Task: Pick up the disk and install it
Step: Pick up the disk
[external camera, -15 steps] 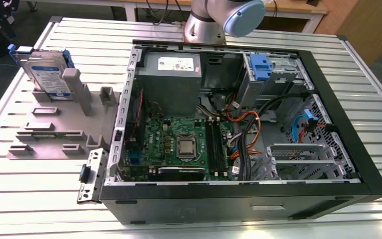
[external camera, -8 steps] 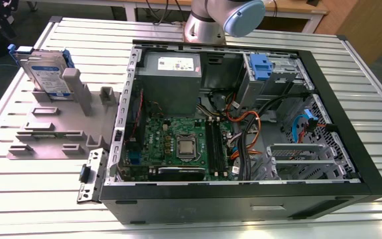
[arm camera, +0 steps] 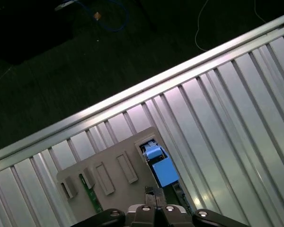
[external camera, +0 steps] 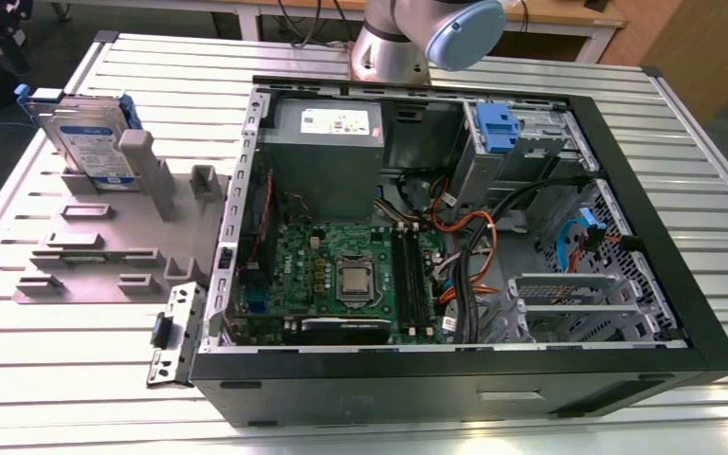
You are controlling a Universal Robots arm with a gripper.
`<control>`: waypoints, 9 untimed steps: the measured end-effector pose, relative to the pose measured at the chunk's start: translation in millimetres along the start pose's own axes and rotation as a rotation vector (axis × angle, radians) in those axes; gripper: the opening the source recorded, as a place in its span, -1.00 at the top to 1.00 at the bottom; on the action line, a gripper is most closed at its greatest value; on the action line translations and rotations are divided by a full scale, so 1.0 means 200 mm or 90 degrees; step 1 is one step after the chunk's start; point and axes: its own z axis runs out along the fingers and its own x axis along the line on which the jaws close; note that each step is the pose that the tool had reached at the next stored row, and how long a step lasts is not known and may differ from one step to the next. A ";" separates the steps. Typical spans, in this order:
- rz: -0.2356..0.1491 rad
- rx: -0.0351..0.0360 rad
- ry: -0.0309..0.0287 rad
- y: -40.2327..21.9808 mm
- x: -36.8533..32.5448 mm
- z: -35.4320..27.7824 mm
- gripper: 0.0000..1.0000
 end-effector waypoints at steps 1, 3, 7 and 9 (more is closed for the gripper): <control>-0.001 0.0000 0.0000 0.000 0.000 0.000 0.79; -0.002 -0.0001 0.0001 0.000 0.000 0.000 0.79; -0.003 0.0000 0.0001 0.000 0.000 0.000 0.79; -0.003 -0.0001 0.0001 0.000 0.000 0.000 0.79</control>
